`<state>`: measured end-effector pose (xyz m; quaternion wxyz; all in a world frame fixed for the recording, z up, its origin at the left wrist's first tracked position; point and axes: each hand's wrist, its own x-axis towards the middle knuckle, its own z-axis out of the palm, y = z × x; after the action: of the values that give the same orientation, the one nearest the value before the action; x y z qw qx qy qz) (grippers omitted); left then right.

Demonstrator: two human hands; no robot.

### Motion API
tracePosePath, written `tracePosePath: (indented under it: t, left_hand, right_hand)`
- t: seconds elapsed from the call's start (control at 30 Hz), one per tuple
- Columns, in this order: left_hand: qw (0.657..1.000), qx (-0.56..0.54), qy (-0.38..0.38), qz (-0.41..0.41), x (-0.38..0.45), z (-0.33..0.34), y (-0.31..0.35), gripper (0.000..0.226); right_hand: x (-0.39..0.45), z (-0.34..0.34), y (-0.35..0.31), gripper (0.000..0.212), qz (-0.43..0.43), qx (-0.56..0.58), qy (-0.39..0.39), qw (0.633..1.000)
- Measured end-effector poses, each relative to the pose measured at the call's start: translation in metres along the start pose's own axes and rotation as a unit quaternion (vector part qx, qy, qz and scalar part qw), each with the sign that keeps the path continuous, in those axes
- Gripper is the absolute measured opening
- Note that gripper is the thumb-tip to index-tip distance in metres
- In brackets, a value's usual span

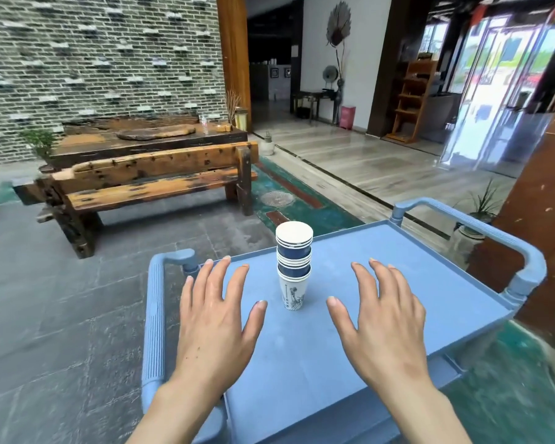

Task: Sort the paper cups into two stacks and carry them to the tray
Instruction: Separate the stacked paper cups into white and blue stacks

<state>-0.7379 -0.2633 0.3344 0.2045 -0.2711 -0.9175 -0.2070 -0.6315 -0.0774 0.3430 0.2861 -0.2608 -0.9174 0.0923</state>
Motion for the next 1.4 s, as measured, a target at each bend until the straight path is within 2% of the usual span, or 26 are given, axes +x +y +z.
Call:
tracePosePath:
  t: [0.13,0.27,0.33,0.4,0.5,0.57,0.7,0.83,0.9,1.0,1.1,1.17,1.23,1.3,1.4]
  left_hand:
    - [0.996,-0.085,-0.029,-0.016,0.023,0.030,-0.008,0.059]
    - [0.982,-0.169,-0.072,-0.044,0.044,0.073,-0.013,0.070]
    - [0.965,-0.228,-0.098,-0.081,0.059,0.099,-0.015,0.076]
    - [0.934,-0.302,-0.133,-0.139,0.075,0.125,-0.017,0.082]
    - [0.879,-0.385,-0.170,-0.223,0.095,0.164,-0.019,0.089]
    - [0.857,-0.405,-0.193,-0.253,0.106,0.184,-0.020,0.095]
    - [0.847,-0.399,-0.225,-0.269,0.127,0.210,-0.016,0.107]
    - [0.822,-0.447,-0.239,-0.260,0.146,0.223,-0.006,0.093]
    - [0.802,-0.484,-0.227,-0.267,0.153,0.228,-0.002,0.090]
    - [0.775,-0.535,-0.205,-0.268,0.161,0.230,0.002,0.085]
    - [0.760,-0.552,-0.189,-0.288,0.163,0.229,0.005,0.078]
    - [0.745,-0.567,-0.178,-0.302,0.162,0.227,0.006,0.074]
    - [0.737,-0.577,-0.186,-0.298,0.162,0.224,0.005,0.068]
    - [0.735,-0.579,-0.204,-0.288,0.162,0.219,0.001,0.063]
    - [0.736,-0.571,-0.213,-0.295,0.158,0.212,-0.012,0.060]
  right_hand:
    - [0.031,0.018,0.003,0.062,-0.009,0.004,-0.030,1.000]
    - [0.072,0.041,0.014,0.068,-0.029,0.022,-0.067,0.997]
    - [0.097,0.057,0.022,0.071,-0.049,0.050,-0.100,0.993]
    - [0.125,0.073,0.031,0.076,-0.069,0.102,-0.144,0.982]
    - [0.170,0.099,0.046,0.086,-0.094,0.181,-0.234,0.950]
    - [0.197,0.114,0.052,0.091,-0.105,0.224,-0.284,0.926]
    - [0.238,0.146,0.057,0.100,-0.152,0.265,-0.372,0.876]
    - [0.258,0.171,0.052,0.108,-0.188,0.292,-0.430,0.833]
    - [0.264,0.180,0.048,0.107,-0.187,0.301,-0.441,0.825]
    - [0.275,0.192,0.049,0.106,-0.156,0.308,-0.433,0.833]
    - [0.286,0.197,0.054,0.101,-0.075,0.354,-0.431,0.827]
    - [0.294,0.201,0.058,0.085,-0.008,0.429,-0.436,0.791]
    - [0.299,0.202,0.060,0.057,0.025,0.494,-0.437,0.751]
    - [0.304,0.202,0.064,0.034,0.050,0.547,-0.409,0.729]
    - [0.319,0.196,0.080,0.041,0.097,0.609,-0.341,0.710]
